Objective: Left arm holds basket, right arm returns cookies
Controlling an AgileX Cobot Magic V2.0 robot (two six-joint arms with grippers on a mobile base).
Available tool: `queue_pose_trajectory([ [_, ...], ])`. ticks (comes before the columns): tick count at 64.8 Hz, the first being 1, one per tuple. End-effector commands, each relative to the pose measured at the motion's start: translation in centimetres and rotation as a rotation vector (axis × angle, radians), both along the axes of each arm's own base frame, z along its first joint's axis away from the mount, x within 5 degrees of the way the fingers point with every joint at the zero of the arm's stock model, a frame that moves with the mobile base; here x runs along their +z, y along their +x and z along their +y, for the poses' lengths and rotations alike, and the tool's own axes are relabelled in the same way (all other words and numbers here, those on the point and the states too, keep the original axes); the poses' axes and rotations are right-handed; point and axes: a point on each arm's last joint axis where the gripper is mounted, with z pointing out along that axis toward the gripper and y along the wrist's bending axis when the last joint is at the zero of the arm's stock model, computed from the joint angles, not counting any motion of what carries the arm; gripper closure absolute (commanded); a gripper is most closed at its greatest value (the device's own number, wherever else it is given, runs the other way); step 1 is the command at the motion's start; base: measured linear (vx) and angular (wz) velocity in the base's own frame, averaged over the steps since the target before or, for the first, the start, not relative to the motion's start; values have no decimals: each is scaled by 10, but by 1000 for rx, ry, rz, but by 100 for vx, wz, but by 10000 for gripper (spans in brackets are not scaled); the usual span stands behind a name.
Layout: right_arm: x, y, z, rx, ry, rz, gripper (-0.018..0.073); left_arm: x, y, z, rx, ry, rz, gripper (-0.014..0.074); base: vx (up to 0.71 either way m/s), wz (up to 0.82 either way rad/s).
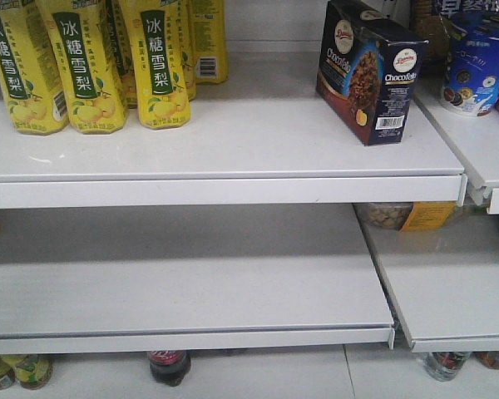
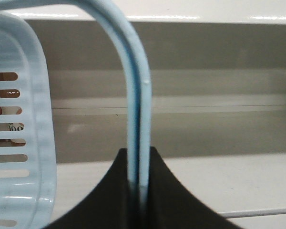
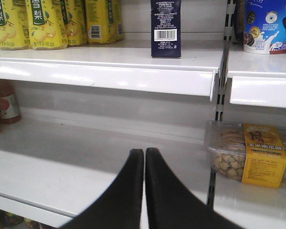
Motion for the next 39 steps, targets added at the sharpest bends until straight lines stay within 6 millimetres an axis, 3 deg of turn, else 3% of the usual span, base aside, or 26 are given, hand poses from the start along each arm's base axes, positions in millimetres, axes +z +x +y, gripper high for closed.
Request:
queue_pose_trajectory([
  [1,13,0,-1,-15,18,-73,568,8,-1,0,2,23,-124,603,0,0],
  [39,13,0,-1,-15,18,-73,568,8,-1,0,2,23,-122,603,0,0],
])
